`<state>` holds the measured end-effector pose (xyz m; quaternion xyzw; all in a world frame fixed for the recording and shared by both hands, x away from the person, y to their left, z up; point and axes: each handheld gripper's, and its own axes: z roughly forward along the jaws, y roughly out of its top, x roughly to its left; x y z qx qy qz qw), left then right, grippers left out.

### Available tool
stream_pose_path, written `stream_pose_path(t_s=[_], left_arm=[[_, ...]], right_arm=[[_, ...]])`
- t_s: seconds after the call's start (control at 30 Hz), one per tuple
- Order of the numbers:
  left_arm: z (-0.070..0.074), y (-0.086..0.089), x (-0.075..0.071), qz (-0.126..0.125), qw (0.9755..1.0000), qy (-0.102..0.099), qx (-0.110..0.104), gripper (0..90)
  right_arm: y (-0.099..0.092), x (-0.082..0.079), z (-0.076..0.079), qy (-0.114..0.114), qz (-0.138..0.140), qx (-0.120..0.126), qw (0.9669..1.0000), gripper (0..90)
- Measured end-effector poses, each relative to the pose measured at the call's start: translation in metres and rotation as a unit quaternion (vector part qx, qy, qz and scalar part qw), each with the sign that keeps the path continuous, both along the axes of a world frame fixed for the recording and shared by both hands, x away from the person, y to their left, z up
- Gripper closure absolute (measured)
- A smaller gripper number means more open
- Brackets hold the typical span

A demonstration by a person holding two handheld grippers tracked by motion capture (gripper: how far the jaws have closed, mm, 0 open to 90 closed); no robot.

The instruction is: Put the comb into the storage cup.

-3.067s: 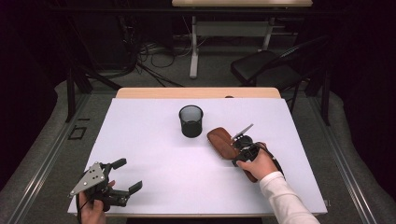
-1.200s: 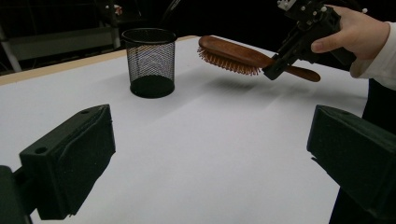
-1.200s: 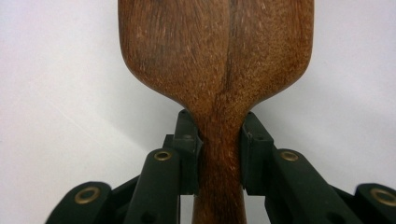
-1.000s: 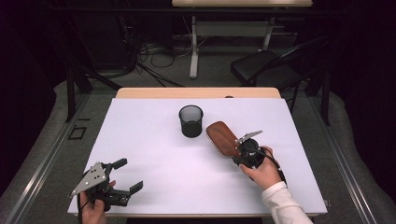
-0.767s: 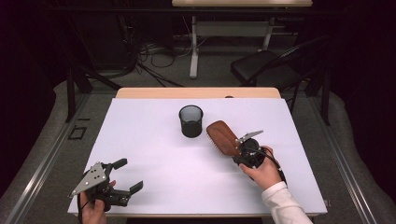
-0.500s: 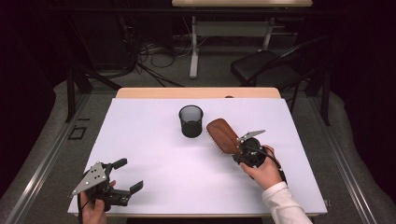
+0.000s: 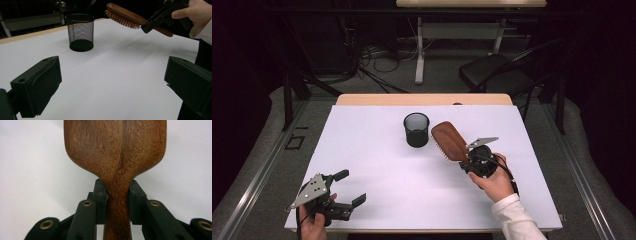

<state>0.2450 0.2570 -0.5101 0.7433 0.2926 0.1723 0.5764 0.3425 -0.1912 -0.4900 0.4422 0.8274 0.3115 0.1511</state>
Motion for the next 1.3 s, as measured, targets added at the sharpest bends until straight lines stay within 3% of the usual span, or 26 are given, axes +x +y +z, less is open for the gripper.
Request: stream_pose_path(t_s=[0.77,1.3], left_arm=[[-0.002,-0.002,0.002,-0.002,1.0000,0.004,-0.002,1.1],[-0.003,-0.002,0.004,0.004,0.9999,0.007,-0.008,1.1]], right_arm=[[0.012,-0.005,0.028,-0.053,0.011,0.038,0.9978,72.5],[0.021,-0.006,0.042,-0.095,0.033,0.069,0.9925,72.5]])
